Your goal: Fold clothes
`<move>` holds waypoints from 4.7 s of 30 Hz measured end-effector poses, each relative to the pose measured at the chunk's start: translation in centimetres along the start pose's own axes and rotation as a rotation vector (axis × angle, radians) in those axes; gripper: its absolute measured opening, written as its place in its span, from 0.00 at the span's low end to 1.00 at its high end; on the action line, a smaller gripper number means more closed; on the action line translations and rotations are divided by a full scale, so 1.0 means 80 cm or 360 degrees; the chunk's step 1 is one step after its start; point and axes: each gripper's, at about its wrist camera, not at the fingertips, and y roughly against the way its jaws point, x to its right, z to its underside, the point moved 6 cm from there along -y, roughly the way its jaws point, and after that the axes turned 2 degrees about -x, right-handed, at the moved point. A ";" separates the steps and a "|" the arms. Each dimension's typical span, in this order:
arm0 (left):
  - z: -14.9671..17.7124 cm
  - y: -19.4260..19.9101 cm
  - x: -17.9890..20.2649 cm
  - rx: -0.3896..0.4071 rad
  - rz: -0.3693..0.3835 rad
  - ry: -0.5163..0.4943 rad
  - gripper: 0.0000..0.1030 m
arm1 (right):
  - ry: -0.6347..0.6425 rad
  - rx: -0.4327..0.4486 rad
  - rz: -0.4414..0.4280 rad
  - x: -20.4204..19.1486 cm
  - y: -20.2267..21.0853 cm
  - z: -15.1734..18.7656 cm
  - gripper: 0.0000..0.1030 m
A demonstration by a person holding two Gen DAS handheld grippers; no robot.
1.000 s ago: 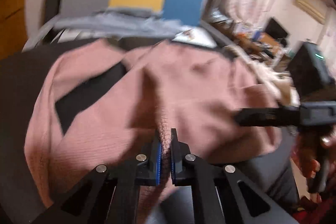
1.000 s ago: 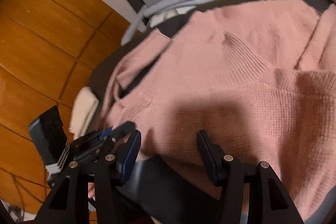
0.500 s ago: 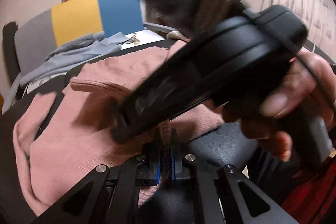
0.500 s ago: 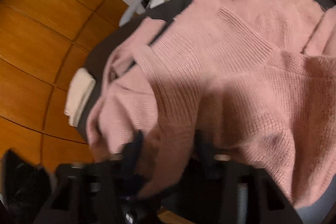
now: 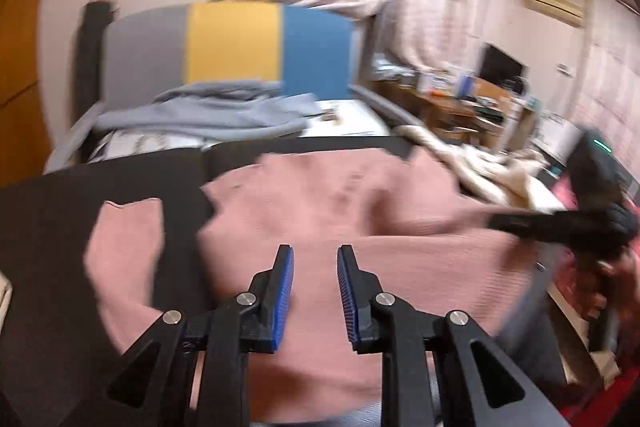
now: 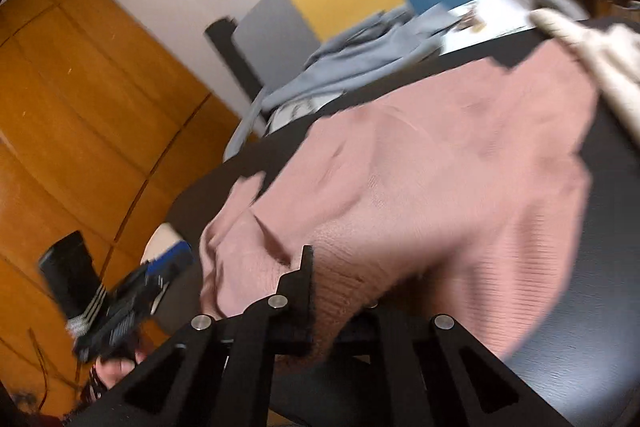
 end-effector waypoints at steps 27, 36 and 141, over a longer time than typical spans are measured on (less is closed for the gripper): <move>0.046 -0.135 0.012 -0.0590 -0.0003 -0.0079 0.22 | -0.0624 -0.0051 0.0052 0.158 0.038 0.077 0.06; -0.030 -0.115 0.030 -0.0340 0.0094 -0.0111 0.21 | -0.0589 0.0020 0.0093 0.152 0.060 0.068 0.06; -0.336 0.496 0.166 0.1557 0.0609 -0.0394 0.02 | 0.0964 0.1160 -0.0835 -0.493 0.306 -0.194 0.06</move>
